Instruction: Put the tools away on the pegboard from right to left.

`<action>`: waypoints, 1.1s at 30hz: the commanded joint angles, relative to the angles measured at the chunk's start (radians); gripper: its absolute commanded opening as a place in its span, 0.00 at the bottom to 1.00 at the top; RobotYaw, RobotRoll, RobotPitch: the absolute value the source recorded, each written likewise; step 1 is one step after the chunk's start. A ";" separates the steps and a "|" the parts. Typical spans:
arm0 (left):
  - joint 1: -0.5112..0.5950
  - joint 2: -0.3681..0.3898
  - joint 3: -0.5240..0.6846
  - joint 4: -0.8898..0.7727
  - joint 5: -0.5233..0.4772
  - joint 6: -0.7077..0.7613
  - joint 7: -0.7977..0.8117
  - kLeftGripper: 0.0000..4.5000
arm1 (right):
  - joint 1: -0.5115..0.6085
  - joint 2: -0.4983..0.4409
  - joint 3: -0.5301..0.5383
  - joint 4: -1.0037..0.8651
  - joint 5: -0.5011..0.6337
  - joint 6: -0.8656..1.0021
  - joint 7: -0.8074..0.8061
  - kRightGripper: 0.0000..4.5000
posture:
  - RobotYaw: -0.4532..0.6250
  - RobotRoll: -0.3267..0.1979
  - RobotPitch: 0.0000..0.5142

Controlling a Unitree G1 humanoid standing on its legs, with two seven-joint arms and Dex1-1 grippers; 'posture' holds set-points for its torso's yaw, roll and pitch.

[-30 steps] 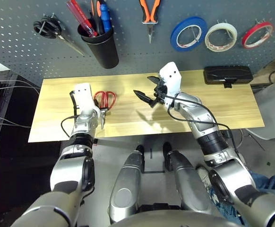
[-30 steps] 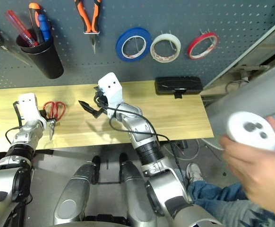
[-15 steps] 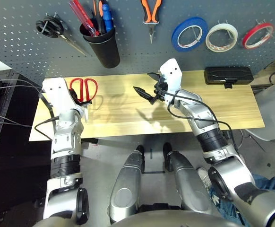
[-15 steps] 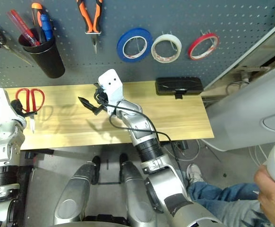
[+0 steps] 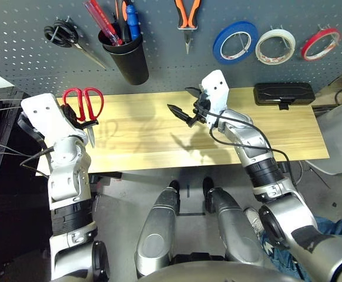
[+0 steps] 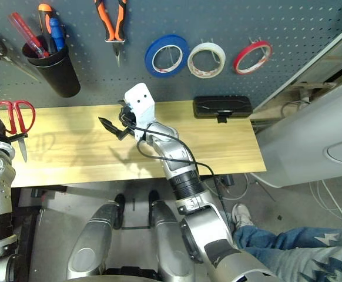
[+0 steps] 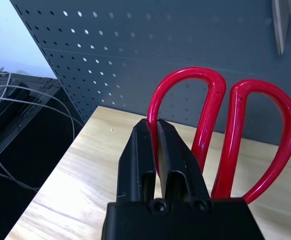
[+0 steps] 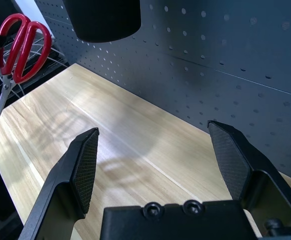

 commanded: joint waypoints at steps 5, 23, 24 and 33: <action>-0.011 -0.013 0.048 -0.033 -0.014 -0.057 0.023 0.00 | 0.000 0.008 0.005 0.003 0.005 -0.002 0.004 1.00 | 0.48 0.62 0.70; -0.073 -0.024 0.059 -0.085 -0.094 -0.157 -0.019 0.00 | -0.010 0.003 -0.005 0.000 0.005 -0.011 -0.002 1.00 | 0.47 0.62 0.71; -0.068 -0.026 0.056 -0.090 -0.092 -0.167 -0.022 0.00 | -0.009 0.003 -0.005 -0.001 0.005 -0.011 -0.002 1.00 | 0.46 0.62 0.71; -0.067 -0.040 0.052 -0.105 -0.112 -0.216 -0.055 0.00 | -0.014 0.001 -0.006 0.007 0.005 -0.015 0.001 1.00 | 0.47 0.62 0.71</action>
